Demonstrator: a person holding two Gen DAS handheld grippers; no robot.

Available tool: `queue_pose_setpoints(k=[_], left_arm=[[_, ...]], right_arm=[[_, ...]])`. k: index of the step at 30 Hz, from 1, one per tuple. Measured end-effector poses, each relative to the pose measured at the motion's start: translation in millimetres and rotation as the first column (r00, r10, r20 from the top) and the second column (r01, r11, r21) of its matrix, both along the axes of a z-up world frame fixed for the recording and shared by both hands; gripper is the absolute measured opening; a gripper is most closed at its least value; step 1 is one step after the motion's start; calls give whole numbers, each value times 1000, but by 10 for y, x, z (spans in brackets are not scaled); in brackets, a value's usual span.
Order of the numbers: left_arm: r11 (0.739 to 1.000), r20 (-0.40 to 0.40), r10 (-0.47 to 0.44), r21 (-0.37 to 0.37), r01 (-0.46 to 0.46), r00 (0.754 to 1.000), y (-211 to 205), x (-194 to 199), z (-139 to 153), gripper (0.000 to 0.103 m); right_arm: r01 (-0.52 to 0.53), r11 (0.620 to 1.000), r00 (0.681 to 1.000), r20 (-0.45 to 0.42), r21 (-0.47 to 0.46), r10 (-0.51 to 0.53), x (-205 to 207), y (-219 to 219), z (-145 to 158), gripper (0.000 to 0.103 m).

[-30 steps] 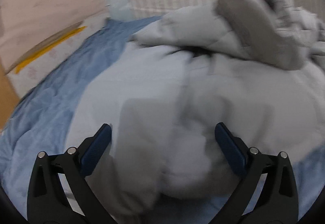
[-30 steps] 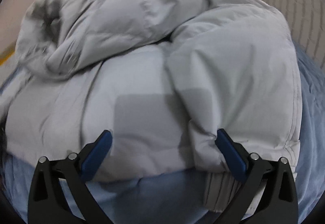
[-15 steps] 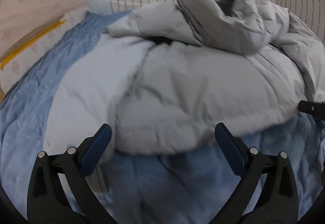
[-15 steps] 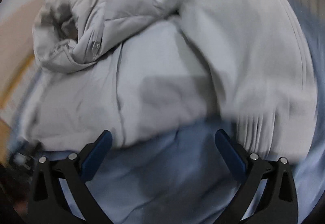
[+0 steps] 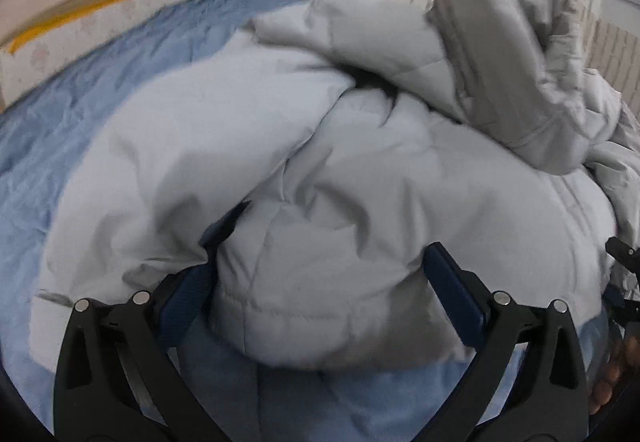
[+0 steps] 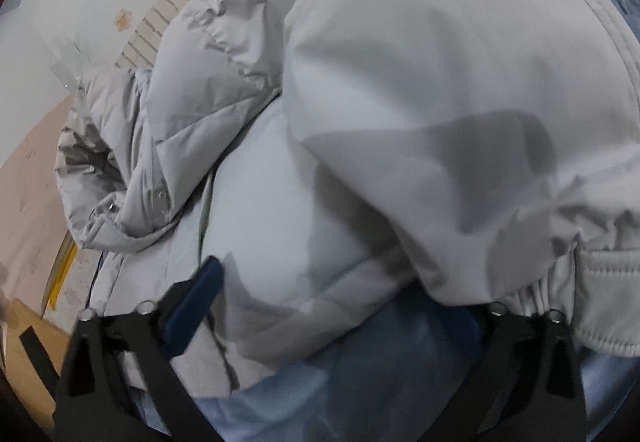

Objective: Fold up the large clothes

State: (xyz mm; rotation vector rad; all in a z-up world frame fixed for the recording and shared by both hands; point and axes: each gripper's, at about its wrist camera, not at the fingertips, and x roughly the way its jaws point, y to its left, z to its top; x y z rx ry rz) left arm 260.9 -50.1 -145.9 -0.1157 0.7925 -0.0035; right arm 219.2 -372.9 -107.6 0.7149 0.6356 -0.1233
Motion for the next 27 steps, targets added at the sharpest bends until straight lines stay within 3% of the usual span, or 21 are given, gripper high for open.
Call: queue_pose_setpoints(k=[3, 5, 7, 8, 9, 12, 17, 19, 24, 27], left_arm=[[1000, 10, -8, -1, 8, 1000, -24, 47, -19, 100], [1000, 17, -18, -9, 18, 1000, -32, 47, -8, 92], [999, 28, -16, -35, 17, 999, -6, 69, 14, 73], [998, 39, -13, -63, 15, 999, 11, 95, 41, 51], [995, 42, -26, -99, 30, 999, 62, 84, 56, 37], [986, 44, -50, -156, 57, 998, 163, 87, 89, 20], [985, 99, -69, -148, 84, 993, 91, -34, 257, 11], [984, 123, -79, -147, 96, 989, 171, -185, 364, 10], [980, 140, -127, -136, 146, 982, 282, -768, 664, 10], [974, 159, -142, -152, 166, 977, 467, -1340, 979, 10]], right_arm=[[37, 998, 999, 37, 57, -39, -74, -116, 60, 33], [19, 1000, 998, 59, 21, -21, -120, -22, 160, 23], [2, 999, 997, 75, -34, 1, -115, 100, 287, 17], [-5, 999, 996, 85, -53, 10, -113, 159, 335, 13], [-14, 998, 994, 106, -66, 21, -132, 223, 421, 11], [-17, 994, 989, 141, -110, 33, -240, 261, 541, 8], [-17, 991, 985, 170, -131, 40, -519, 253, 843, 5], [-18, 989, 986, 164, -146, 42, -837, 361, 966, 5], [27, 980, 992, 128, -195, -2, -1478, 617, 1208, 4], [40, 968, 997, 77, -249, -21, -1940, 690, 1363, 5]])
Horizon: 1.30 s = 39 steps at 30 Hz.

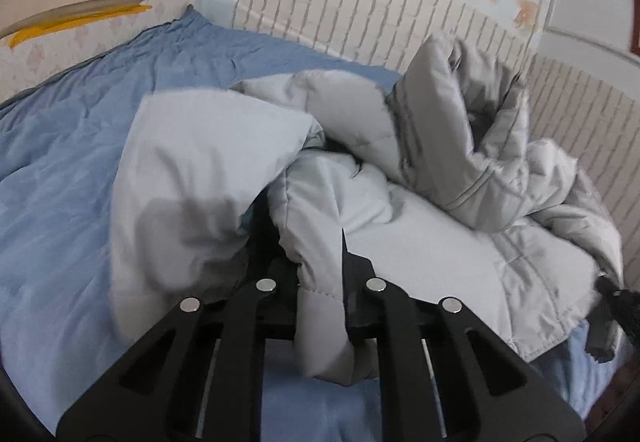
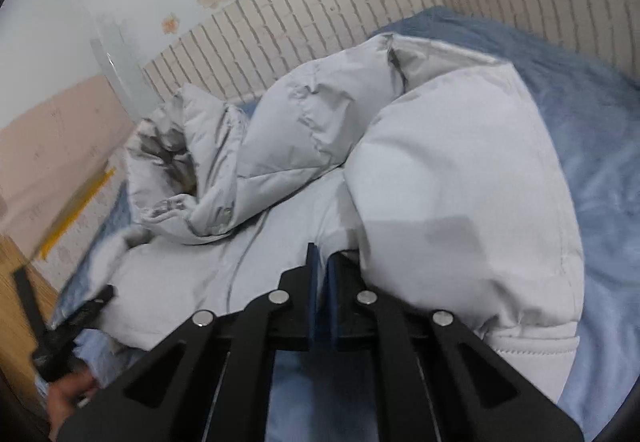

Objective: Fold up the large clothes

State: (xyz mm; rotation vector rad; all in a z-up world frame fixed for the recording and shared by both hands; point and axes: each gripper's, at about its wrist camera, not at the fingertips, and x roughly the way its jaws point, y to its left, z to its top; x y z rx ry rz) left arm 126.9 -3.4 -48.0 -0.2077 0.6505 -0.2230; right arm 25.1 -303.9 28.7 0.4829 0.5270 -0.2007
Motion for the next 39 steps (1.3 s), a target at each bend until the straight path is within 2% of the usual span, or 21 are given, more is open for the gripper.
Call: queue_pose_setpoints(k=[4, 5, 6, 7, 8, 9, 11, 14, 17, 18, 19, 23, 25, 26, 28, 30, 32, 34, 36, 38, 39], left_arm=[[1000, -49, 1, -12, -2, 999, 42, -269, 199, 15], [1000, -57, 0, -5, 0, 998, 37, -297, 231, 19], [1000, -50, 10, 11, -9, 999, 46, -333, 292, 24], [1000, -33, 20, 23, -20, 999, 46, -284, 325, 27], [997, 21, 45, 56, -46, 999, 61, -342, 430, 47], [994, 73, 67, 84, -73, 995, 55, -395, 548, 79], [990, 143, 79, 106, -95, 986, -30, -378, 704, 94], [985, 116, 7, 168, -27, 993, -246, -143, 770, 96], [972, 8, -57, 228, 53, 998, -131, -31, 512, 95], [962, -7, -62, 267, 62, 998, -183, 61, 451, 95], [953, -14, -63, 296, 65, 998, -185, 121, 406, 95], [918, -114, -62, 384, 101, 992, -288, 773, 204, 100], [897, -173, -42, 428, 113, 984, -386, 1170, 90, 100], [901, -191, -29, 421, 109, 981, -431, 1430, 68, 100], [910, -165, -24, 405, 90, 986, -519, 1877, 127, 100], [914, -110, -4, 402, 49, 994, -598, 2266, 259, 100], [917, -29, 10, 398, 3, 1000, -719, 2732, 438, 100], [909, 23, 23, 415, -30, 999, -864, 3189, 555, 100], [892, 38, 46, 448, -59, 998, -956, 3502, 599, 100], [873, 27, 100, 477, -101, 995, -953, 3699, 672, 100], [894, 11, 100, 438, -94, 995, -906, 3692, 735, 100]], right_arm=[[46, 999, 993, -108, -5, -47, -349, -110, -52, 14], [71, 997, 992, -106, -26, -74, -521, -144, -14, 22], [102, 993, 990, -90, -68, -107, -506, -130, 116, 50], [127, 983, 989, -58, -129, -135, -582, -96, 279, 68], [139, 974, 989, -17, -177, -144, -641, -63, 433, 90], [145, 966, 989, 32, -215, -141, -693, -34, 571, 91], [102, 964, 994, 71, -244, -88, -549, 31, 775, 93], [-30, 965, 1000, -16, -260, 27, -80, 124, 702, 96], [-177, 967, 976, -160, -185, 148, 430, 220, 251, 96], [-211, 959, 964, -200, -188, 173, 650, 275, 105, 96], [-223, 952, 960, -216, -212, 176, 606, 301, -40, 96], [-256, 938, 942, -279, -235, 188, 1206, 283, -273, 96], [-305, 936, 919, -313, -178, 241, 1758, 196, -373, 100], [-324, 934, 913, -308, -147, 268, 1928, 165, -376, 101], [-381, 914, 903, -270, -141, 335, 2365, 127, -302, 101], [-402, 889, 907, -226, -221, 354, 2785, 104, -89, 101], [-376, 891, 926, -152, -256, 347, 3080, 7, 129, 101], [-299, 914, 954, -77, -273, 289, 3450, -200, 344, 101], [-234, 934, 972, -78, -270, 221, 3805, -401, 404, 101], [-183, 934, 978, -154, -307, 141, 4084, -528, 357, 101], [-169, 935, 979, -160, -310, 124, 4058, -553, 377, 101]])
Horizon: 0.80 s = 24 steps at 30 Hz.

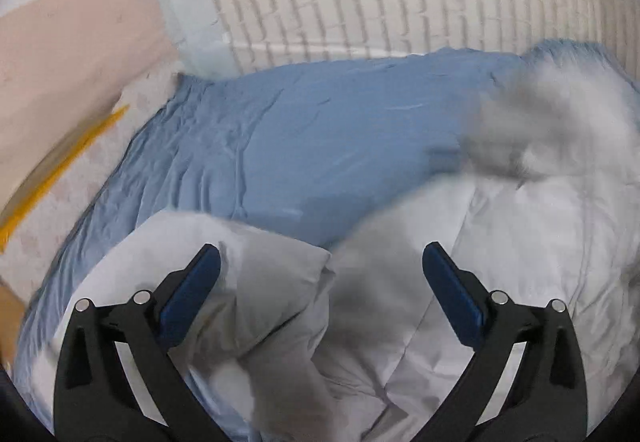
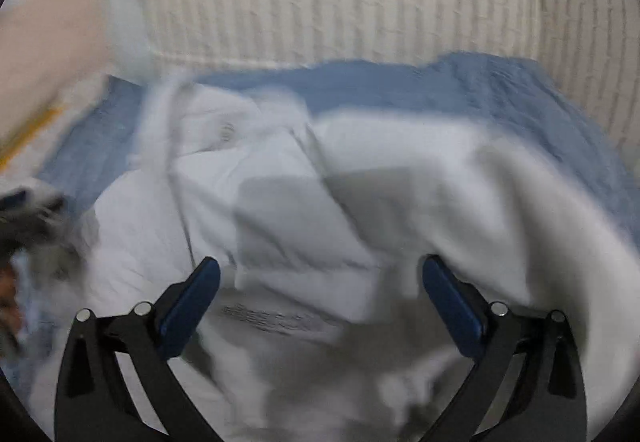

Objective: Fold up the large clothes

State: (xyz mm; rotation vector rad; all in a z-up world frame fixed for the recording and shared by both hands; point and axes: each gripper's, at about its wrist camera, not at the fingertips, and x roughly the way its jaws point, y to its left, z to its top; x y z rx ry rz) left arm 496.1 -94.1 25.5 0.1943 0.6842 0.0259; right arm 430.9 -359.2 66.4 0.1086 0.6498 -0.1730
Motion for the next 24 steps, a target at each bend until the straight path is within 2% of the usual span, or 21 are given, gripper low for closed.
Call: queue_pose_setpoints(k=[2, 4, 6, 8, 9, 11, 13, 14, 18, 20, 22, 23, 24], left_arm=[[992, 25, -43, -114, 45, 999, 128, -229, 188, 100], [991, 72, -99, -82, 105, 992, 198, -671, 341, 100], [991, 87, -116, -62, 121, 989, 247, -1065, 390, 100], [987, 53, -100, -120, 106, 994, 574, -1582, 346, 100], [985, 27, -89, -144, 92, 996, 756, -1774, 291, 100], [980, -11, -53, -190, 50, 999, 1003, -2297, 152, 100], [978, -42, -45, -208, 35, 998, 1231, -2686, -55, 100], [976, -57, -45, -217, 31, 997, 1275, -2927, -139, 100], [980, -104, -85, -191, 64, 991, 1280, -3527, -479, 100], [980, -140, -99, -187, 72, 985, 1232, -3681, -603, 100], [981, -163, -114, -172, 85, 980, 1234, -3785, -706, 100], [983, -166, -115, -163, 88, 979, 1195, -3777, -773, 100], [984, -167, -116, -157, 90, 979, 1176, -3764, -812, 100]], right_arm=[[-17, 999, 998, 55, 38, 15, -265, 7, 119, 101], [-49, 998, 993, 107, 50, 43, -696, 100, 233, 101], [-58, 998, 986, 156, 16, 55, -1333, 132, 335, 101], [-2, 1000, 986, 166, -5, 3, -1961, 143, 282, 101], [15, 1000, 989, 150, -5, -14, -2161, 118, 243, 101], [121, 993, 990, 79, -9, -120, -2639, 13, 93, 101], [174, 985, 985, 16, 9, -175, -2894, -151, -68, 101], [202, 979, 979, -27, -18, -202, -2975, -192, -172, 101], [228, 956, 952, -163, -185, -259, -2984, -413, -536, 101], [230, 950, 940, -203, -211, -273, -2933, -662, -672, 101], [212, 971, 948, -220, -107, -231, -2875, -889, -763, 89], [213, 975, 950, -221, -65, -222, -2888, -985, -755, 54], [224, 973, 948, -220, -59, -231, -2847, -1087, -712, 27]])
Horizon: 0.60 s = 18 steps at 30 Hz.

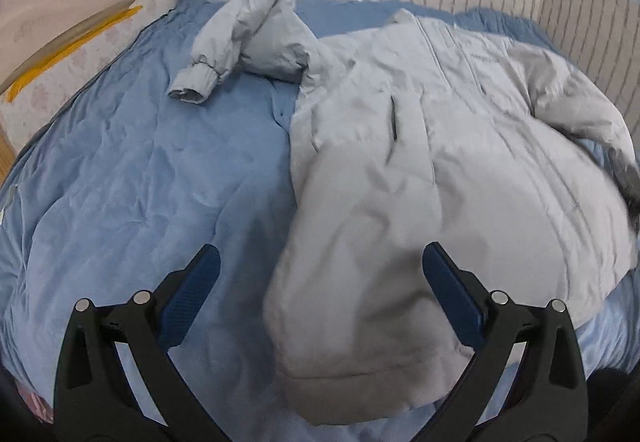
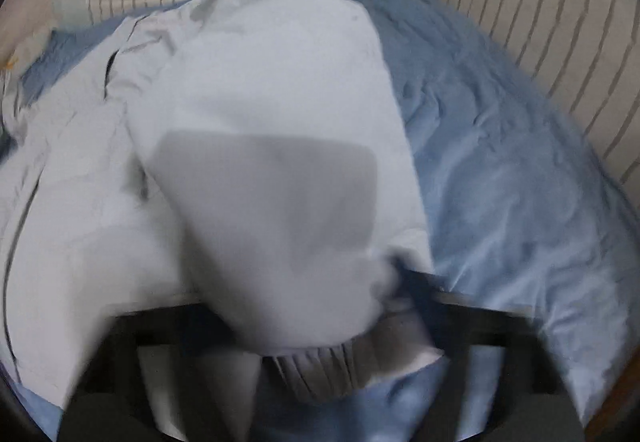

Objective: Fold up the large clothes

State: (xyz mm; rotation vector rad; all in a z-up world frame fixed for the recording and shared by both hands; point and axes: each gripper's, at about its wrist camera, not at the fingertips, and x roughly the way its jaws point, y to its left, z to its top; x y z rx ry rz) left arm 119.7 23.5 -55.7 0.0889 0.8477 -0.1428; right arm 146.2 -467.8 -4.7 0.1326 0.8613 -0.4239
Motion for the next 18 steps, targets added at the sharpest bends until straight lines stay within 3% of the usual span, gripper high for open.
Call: queue_pose_setpoints(k=[2, 4, 5, 6, 7, 8, 11, 13, 16, 18], left_arm=[[1000, 7, 15, -4, -15, 1000, -40, 74, 33, 100], [999, 40, 42, -12, -41, 998, -48, 136, 116, 100], [999, 49, 52, -10, -52, 997, -74, 185, 134, 100], [998, 58, 65, -15, -64, 996, -118, 261, 182, 100], [997, 69, 74, -28, -72, 995, -77, 237, 242, 100], [996, 81, 84, -40, -81, 993, -69, 228, 281, 100], [994, 81, 99, -56, -95, 992, -42, 173, 259, 100], [995, 42, 99, -29, -98, 994, -32, 161, 135, 100], [995, -26, 83, -48, -84, 996, 40, 102, 9, 100], [996, -56, 63, -56, -67, 996, 24, 92, -63, 100]], right_arm=[[60, 994, 997, 48, -87, -56, 37, -229, 154, 18], [209, 956, 974, 128, -205, -186, -19, -542, 378, 19], [304, 918, 949, 163, -255, -270, -55, -747, 506, 45], [392, 876, 919, 160, -282, -360, -78, -921, 571, 84], [432, 858, 902, 137, -276, -410, -96, -1006, 594, 91], [438, 865, 899, 109, -242, -425, -124, -1048, 612, 91], [274, 953, 958, 119, -131, -259, -248, -670, 631, 100], [105, 994, 981, 162, -6, -102, -403, -227, 534, 101], [-104, 983, 986, 144, 152, 82, -407, 343, 205, 101], [-178, 968, 981, 114, 177, 160, -310, 612, -12, 101]])
